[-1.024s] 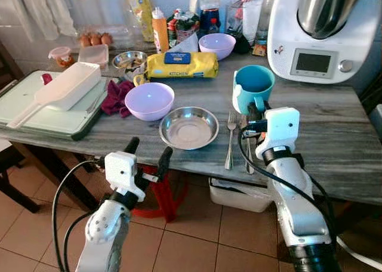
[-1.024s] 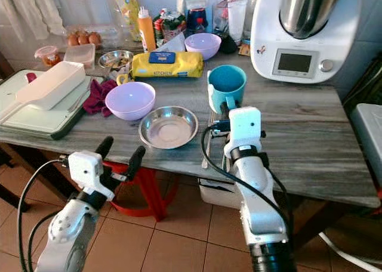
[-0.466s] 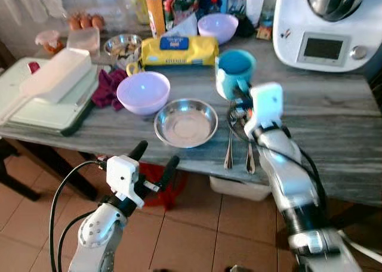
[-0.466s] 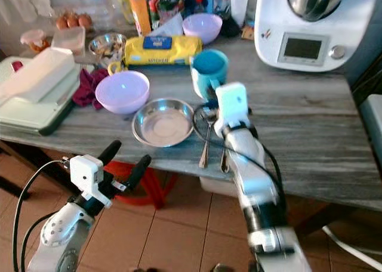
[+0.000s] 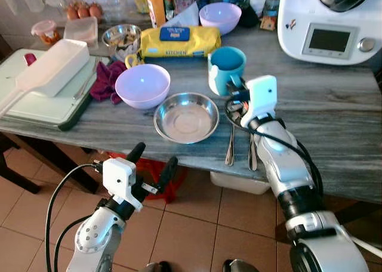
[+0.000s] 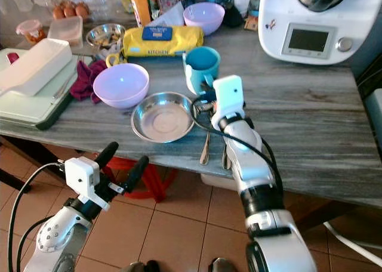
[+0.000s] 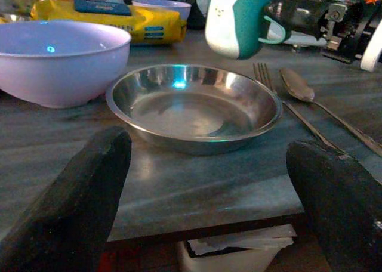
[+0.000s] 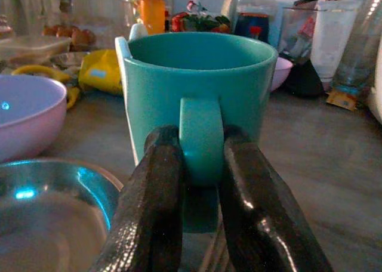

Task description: Setting the table

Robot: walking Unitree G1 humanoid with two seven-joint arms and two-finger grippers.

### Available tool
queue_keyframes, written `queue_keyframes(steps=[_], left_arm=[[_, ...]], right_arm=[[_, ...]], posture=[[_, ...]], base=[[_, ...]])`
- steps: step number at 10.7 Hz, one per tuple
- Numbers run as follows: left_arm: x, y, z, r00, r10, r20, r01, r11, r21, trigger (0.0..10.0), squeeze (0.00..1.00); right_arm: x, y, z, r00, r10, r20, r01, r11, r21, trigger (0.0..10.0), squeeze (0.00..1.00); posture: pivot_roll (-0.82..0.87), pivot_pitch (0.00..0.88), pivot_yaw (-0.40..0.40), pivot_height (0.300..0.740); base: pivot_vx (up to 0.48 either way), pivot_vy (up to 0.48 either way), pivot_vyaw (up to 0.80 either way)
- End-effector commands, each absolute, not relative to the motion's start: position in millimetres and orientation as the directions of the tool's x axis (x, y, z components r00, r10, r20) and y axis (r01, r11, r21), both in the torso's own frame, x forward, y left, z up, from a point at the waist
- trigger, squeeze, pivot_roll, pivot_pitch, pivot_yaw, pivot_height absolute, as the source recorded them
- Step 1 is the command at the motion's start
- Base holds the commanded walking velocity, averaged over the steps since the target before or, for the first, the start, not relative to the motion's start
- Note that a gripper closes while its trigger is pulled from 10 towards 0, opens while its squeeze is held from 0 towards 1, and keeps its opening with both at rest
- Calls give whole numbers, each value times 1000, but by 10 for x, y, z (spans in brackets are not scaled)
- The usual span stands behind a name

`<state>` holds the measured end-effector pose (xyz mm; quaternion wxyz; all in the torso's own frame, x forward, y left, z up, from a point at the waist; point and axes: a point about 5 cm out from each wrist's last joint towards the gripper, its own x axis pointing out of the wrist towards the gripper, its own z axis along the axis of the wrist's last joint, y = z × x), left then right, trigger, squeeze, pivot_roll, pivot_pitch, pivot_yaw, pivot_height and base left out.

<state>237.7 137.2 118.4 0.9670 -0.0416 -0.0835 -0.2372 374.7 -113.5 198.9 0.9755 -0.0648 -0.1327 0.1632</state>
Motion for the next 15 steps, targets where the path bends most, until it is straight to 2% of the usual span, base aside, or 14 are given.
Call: queue_keyframes(steps=[1,4,12,13,14,15], left_arm=[[2346,1401,1195,878,-445,174,457,889,-33,10000,0],[2327,1370,1250,856,-482,188,498,866,-49,10000,0],[2303,1382,1263,860,-479,178,494,868,-50,10000,0],[2302,1361,1268,845,-500,190,518,853,-62,10000,0],[2296,1338,1285,836,-512,197,533,843,-69,10000,0],[2290,1313,1315,825,-525,208,549,832,-75,10000,0]], right_arm=[[3773,-1118,2059,901,342,268,-310,938,-155,10000,0],[3866,-1136,2115,895,346,281,-317,937,-145,10000,0],[3966,-1115,2020,906,352,234,-351,935,-47,10000,0],[3970,-1115,2013,904,357,234,-357,933,-41,10000,729],[3975,-1125,2007,906,356,231,-356,934,-41,10000,1000],[3979,-1129,2006,906,356,230,-356,934,-42,10000,1000]], posture=[[4,238,72,740],[11,239,80,740],[39,236,81,740],[39,233,81,740],[36,230,80,740],[35,227,80,740]], base=[[0,0,0],[0,0,0],[0,0,0],[0,0,0],[0,0,0],[0,0,0]])
